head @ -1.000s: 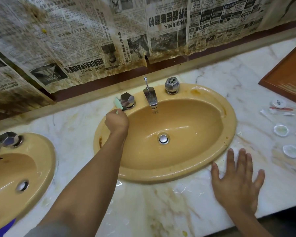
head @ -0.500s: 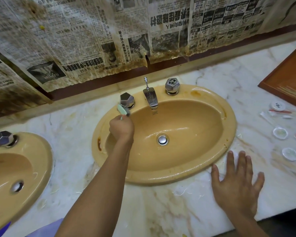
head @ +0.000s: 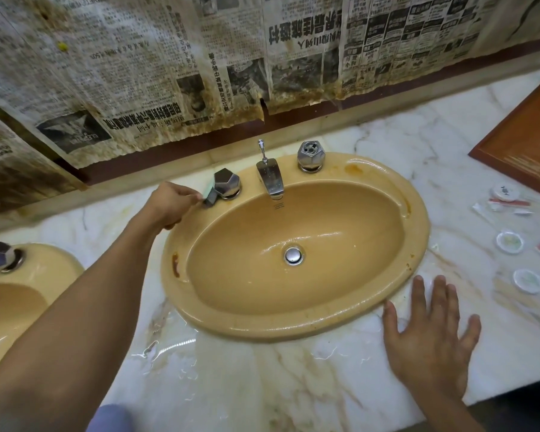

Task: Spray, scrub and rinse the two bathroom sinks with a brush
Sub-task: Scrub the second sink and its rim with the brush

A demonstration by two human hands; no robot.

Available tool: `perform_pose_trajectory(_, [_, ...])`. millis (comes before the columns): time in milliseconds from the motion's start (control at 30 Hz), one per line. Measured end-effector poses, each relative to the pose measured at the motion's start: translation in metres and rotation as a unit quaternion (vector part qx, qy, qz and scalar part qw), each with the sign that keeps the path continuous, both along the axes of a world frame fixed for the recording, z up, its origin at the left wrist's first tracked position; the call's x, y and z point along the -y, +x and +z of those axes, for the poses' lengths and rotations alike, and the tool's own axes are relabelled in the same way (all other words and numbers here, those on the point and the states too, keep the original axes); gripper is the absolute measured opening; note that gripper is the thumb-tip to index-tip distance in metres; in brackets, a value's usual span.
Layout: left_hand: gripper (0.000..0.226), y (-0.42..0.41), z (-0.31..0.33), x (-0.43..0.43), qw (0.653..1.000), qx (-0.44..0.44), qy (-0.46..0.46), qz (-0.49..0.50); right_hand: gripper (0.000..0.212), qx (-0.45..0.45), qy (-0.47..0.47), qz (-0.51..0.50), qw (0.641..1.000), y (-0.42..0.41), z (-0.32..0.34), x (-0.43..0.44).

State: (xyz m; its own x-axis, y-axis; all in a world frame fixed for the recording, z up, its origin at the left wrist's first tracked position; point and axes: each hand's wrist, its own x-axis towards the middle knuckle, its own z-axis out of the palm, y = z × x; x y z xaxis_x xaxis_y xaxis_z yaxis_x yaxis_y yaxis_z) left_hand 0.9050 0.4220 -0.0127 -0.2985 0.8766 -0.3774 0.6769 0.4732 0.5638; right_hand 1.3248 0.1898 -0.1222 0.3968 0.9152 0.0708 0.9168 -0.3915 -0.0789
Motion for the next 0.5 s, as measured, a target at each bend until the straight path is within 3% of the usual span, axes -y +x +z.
perform_pose_trajectory(233, [0.021, 0.017, -0.015, -0.011, 0.996, 0.025, 0.059, 0.057, 0.078, -0.003, 0.002, -0.005, 1.0, 0.0, 0.0, -0.001])
perform_pose_trajectory(500, [0.021, 0.021, -0.025, 0.04, 0.986, 0.093, 0.063, 0.124, 0.078, -0.002, 0.002, -0.002, 1.0, 0.0, 0.001, -0.001])
